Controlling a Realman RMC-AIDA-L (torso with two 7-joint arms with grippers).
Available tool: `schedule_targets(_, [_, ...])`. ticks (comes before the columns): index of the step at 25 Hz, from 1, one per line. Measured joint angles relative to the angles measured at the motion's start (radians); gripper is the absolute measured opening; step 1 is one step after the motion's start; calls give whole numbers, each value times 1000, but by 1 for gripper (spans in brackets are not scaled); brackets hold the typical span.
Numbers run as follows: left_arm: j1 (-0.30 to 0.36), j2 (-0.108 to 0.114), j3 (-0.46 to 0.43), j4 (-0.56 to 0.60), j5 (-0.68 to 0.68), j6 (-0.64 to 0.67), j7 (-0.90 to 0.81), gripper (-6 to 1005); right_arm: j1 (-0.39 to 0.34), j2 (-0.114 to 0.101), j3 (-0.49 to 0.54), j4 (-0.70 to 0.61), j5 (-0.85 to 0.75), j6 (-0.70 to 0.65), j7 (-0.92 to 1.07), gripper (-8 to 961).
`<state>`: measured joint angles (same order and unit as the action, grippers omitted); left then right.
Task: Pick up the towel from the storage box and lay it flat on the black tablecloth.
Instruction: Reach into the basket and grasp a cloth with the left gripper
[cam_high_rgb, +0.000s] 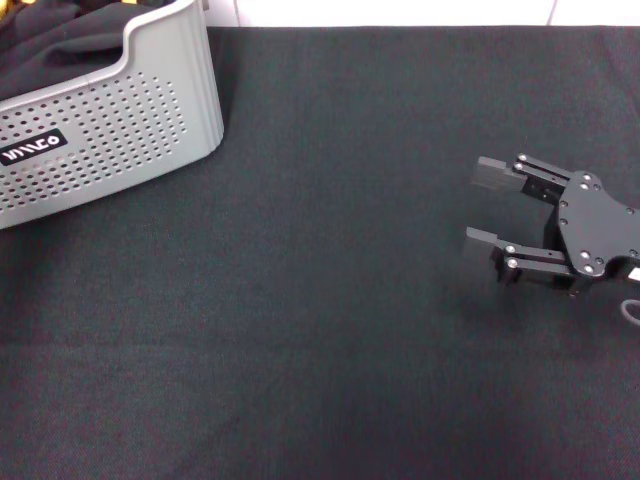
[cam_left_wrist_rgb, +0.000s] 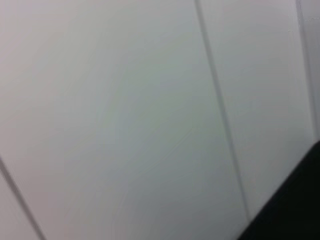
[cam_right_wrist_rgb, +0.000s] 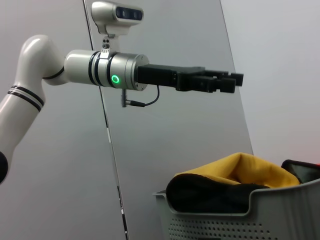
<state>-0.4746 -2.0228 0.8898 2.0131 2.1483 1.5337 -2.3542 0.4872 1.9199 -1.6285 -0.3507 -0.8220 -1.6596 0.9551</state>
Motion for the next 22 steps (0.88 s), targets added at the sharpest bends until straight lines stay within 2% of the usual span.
schedule_targets(6, [-31,9,12,2,212,23,-84,734,7,-2,1,1,-3,3,-2,838])
schedule_targets(11, [-113,20,29,2,489,156,-110,716,7,0,1,1,-3,21,-2,839])
schedule_targets(14, [-143,21,76,2,642,220,-110,690,7,2,1,1,-3,42,-3,838])
schedule_targets(19, [-153,46,127,4,677,277,-133,679,7,1,1,2,1,55,-3,839])
schedule_targets(20, [-159,57,131,2,681,306,-143,677,7,0,1,2,1,57,-3,839])
schedule_targets(22, [-157,59,136,2,683,313,-145,677,7,-2,1,2,3,60,-3,839])
